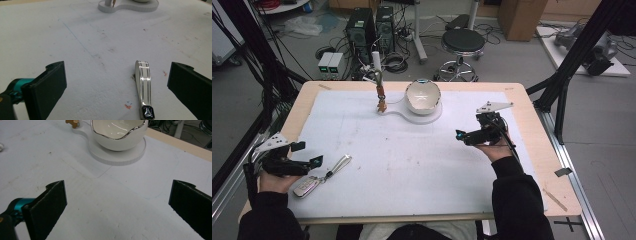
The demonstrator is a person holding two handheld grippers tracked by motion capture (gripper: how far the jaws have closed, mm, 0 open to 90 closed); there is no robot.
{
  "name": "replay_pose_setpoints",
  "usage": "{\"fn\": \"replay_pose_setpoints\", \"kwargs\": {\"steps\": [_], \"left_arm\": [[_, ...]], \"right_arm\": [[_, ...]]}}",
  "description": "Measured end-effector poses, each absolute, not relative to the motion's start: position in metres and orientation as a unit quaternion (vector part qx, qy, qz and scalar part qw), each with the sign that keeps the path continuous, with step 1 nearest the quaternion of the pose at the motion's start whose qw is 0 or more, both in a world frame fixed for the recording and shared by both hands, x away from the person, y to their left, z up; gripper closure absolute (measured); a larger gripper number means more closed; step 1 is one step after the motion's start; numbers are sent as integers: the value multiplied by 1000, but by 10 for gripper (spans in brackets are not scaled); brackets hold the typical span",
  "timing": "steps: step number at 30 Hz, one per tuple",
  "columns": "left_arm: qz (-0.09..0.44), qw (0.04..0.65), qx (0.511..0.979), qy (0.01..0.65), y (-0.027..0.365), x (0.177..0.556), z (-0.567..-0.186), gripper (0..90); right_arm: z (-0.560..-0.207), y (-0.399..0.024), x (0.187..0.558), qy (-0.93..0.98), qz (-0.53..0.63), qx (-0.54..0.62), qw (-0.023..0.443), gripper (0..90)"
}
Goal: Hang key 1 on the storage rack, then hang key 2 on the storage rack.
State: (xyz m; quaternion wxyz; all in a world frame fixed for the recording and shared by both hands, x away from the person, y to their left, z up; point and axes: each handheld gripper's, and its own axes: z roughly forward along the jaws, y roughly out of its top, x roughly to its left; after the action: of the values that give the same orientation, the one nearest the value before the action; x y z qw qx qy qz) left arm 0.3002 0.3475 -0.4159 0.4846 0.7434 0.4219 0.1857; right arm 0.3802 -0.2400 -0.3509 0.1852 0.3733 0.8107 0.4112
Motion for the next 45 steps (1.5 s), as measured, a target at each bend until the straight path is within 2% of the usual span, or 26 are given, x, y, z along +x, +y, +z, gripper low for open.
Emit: {"fn": "replay_pose_setpoints", "kwargs": {"steps": [9, 29, 45], "left_arm": [[186, 480, 746, 422, 347, 300, -417, 27], [172, 468, 759, 419, 341, 302, -420, 27], [159, 467, 770, 404, 327, 308, -416, 27]], "right_arm": [[-364, -259, 367, 805, 412, 386, 183, 6], [-417, -297, 332, 807, 391, 406, 179, 6], [-425, -313, 316, 795, 401, 418, 181, 6]]}}
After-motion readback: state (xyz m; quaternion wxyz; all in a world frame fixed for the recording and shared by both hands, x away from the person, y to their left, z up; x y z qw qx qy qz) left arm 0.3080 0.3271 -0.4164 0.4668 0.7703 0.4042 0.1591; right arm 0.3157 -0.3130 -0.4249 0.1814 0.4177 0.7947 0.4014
